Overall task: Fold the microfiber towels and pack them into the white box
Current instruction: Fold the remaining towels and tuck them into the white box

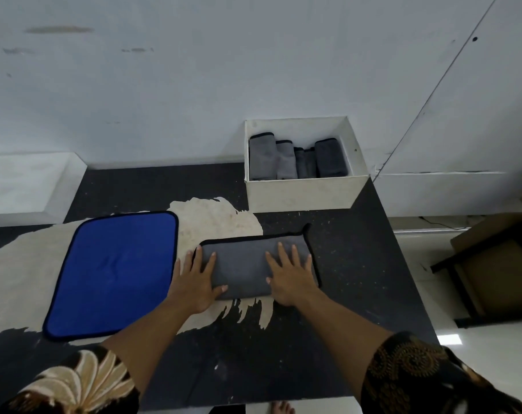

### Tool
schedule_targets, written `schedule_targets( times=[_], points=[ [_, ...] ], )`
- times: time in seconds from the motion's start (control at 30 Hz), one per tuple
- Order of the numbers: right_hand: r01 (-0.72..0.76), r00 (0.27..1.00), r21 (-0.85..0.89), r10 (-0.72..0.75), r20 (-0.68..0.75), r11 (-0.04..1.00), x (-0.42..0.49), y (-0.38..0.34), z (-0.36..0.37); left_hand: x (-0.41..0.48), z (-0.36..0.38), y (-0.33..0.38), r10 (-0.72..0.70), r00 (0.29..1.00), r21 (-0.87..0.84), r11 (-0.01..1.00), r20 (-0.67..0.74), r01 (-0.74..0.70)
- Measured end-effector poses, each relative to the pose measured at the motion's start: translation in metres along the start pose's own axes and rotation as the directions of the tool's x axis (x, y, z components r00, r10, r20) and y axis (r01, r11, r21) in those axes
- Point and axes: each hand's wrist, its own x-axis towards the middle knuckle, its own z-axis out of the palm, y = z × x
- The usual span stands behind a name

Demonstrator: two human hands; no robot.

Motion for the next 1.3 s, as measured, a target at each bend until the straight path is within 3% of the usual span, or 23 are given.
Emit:
schedule_targets(
  times=[0.17, 0.3, 0.37, 0.47, 0.53, 0.63, 0.87, 1.03, 1.1, 1.2, 1.3],
  points=[
    [-0.219, 0.974, 0.093, 0.223, -0.034, 0.971, -0.013, 0.015, 0.002, -0.011, 0.002, 0.007, -0.053, 0.998, -0.069, 0.996, -0.035, 0.051],
    [-0.367, 0.901, 0.181, 0.397, -0.175, 0.913, -0.024, 0.014, -0.006, -0.029, 0.000, 0.017, -0.207, 0.939, -0.278, 0.952, -0.274, 0.129],
    [-0.417, 0.862, 0.295, 0.477, -0.170, 0.860, -0.025, 0.014, -0.011, -0.034, -0.003, 0.018, -0.356, 0.908, -0.487, 0.847, -0.219, 0.214],
    [-0.465, 0.838, 0.493, 0.545, -0.021, 0.735, -0.025, 0.017, -0.015, -0.033, -0.008, 0.014, -0.477, 0.879, -0.700, 0.629, -0.004, 0.338],
    [-0.506, 0.822, 0.544, 0.565, 0.069, 0.669, -0.024, 0.020, -0.016, -0.028, -0.011, 0.006, -0.460, 0.884, -0.725, 0.579, 0.087, 0.373],
    [-0.540, 0.799, 0.568, 0.590, 0.116, 0.621, -0.024, 0.026, -0.016, -0.023, -0.013, -0.003, -0.391, 0.908, -0.688, 0.618, 0.150, 0.380],
    [-0.549, 0.779, 0.601, 0.616, 0.117, 0.581, -0.045, 0.053, -0.008, -0.032, -0.009, 0.005, -0.330, 0.924, -0.715, 0.598, 0.193, 0.363],
    [-0.616, 0.749, 0.570, 0.628, 0.210, 0.544, -0.070, 0.070, 0.004, -0.050, -0.001, 0.020, -0.185, 0.927, -0.737, 0.564, 0.326, 0.372],
    [-0.621, 0.745, 0.561, 0.635, 0.205, 0.547, -0.075, 0.073, 0.006, -0.056, 0.002, 0.025, -0.185, 0.936, -0.724, 0.594, 0.301, 0.350],
    [-0.575, 0.761, 0.612, 0.629, 0.158, 0.543, -0.073, 0.074, 0.008, -0.060, 0.003, 0.030, -0.270, 0.950, -0.720, 0.627, 0.157, 0.297],
    [-0.547, 0.776, 0.634, 0.616, 0.137, 0.547, -0.068, 0.071, 0.007, -0.059, 0.001, 0.034, -0.294, 0.953, -0.750, 0.613, 0.077, 0.250]
  ],
)
